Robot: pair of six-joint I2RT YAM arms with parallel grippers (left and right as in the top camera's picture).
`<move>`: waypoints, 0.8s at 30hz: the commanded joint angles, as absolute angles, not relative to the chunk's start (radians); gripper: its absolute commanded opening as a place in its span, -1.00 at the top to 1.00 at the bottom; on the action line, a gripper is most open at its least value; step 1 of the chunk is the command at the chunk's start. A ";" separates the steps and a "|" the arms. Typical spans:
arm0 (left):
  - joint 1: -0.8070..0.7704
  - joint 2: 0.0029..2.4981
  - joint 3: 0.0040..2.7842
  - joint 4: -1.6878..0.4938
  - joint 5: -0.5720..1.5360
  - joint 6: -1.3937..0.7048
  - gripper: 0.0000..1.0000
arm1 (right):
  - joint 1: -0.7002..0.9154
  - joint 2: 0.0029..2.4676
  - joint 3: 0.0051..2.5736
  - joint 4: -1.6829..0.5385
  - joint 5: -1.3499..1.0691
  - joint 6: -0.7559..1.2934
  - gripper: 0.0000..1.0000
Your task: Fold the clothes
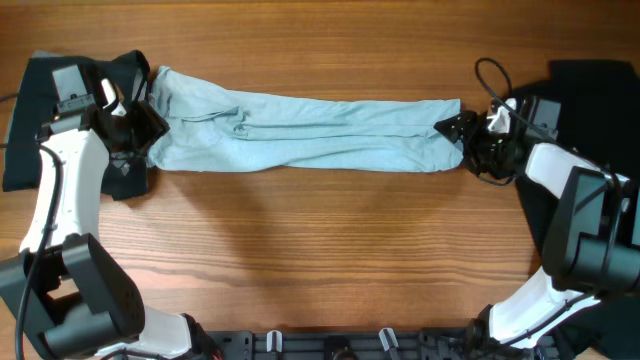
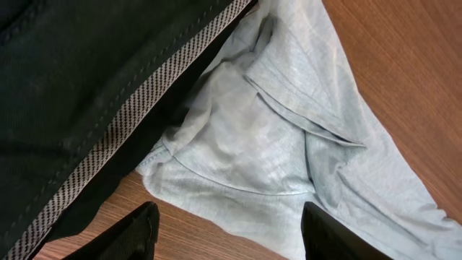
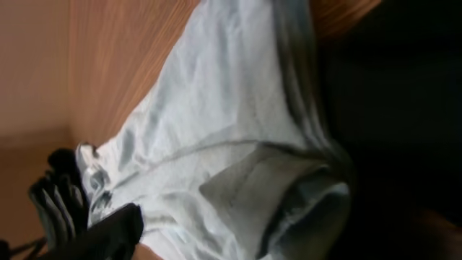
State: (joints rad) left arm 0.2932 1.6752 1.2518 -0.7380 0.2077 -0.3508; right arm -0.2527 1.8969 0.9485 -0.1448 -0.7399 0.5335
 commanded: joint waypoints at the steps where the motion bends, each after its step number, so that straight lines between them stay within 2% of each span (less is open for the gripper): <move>1: 0.296 1.653 1.249 -0.746 0.221 -0.352 -0.26 | -0.261 1.926 0.931 -0.131 -0.678 0.581 -0.12; 2: 0.295 1.653 1.249 -0.746 0.221 -0.352 -0.26 | -0.261 1.926 0.931 -0.131 -0.672 0.613 0.23; 6: 0.283 1.653 1.249 -0.746 0.221 -0.352 -0.26 | -0.261 1.926 0.931 -0.096 -0.664 0.665 0.29; 7: 0.283 1.653 1.249 -0.746 0.221 -0.352 -0.26 | -0.261 1.926 0.931 -0.089 -0.664 0.666 0.45; 8: 0.283 1.653 1.249 -0.746 0.221 -0.352 -0.25 | -0.261 1.925 0.931 -0.089 -0.664 0.664 0.71; 9: 0.283 1.653 1.249 -0.746 0.221 -0.352 -0.26 | -0.262 1.924 0.931 -0.090 -0.667 0.644 0.85; 10: 0.283 1.653 1.250 -0.745 0.221 -0.352 -0.26 | -0.263 1.907 0.931 -0.104 -0.655 0.619 0.91; 13: 0.283 1.642 1.251 -0.745 0.229 -0.347 -0.26 | -0.289 1.828 0.953 -0.168 -0.636 0.533 0.91; 17: 0.283 1.576 1.273 -0.745 0.239 -0.345 -0.22 | -0.366 1.661 1.110 -0.473 -0.573 0.348 0.92; 20: 0.283 1.515 1.275 -0.734 0.239 -0.345 -0.20 | -0.396 1.571 1.251 -0.622 -0.527 0.245 0.91; 24: 0.283 1.486 1.275 -0.730 0.239 -0.345 -0.20 | -0.369 1.546 1.369 -0.732 -0.495 0.216 0.92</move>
State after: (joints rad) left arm 0.2878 1.5154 1.2575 -0.7326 0.2268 -0.3504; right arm -0.3923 1.5631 1.3212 -0.7094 -0.5308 0.2684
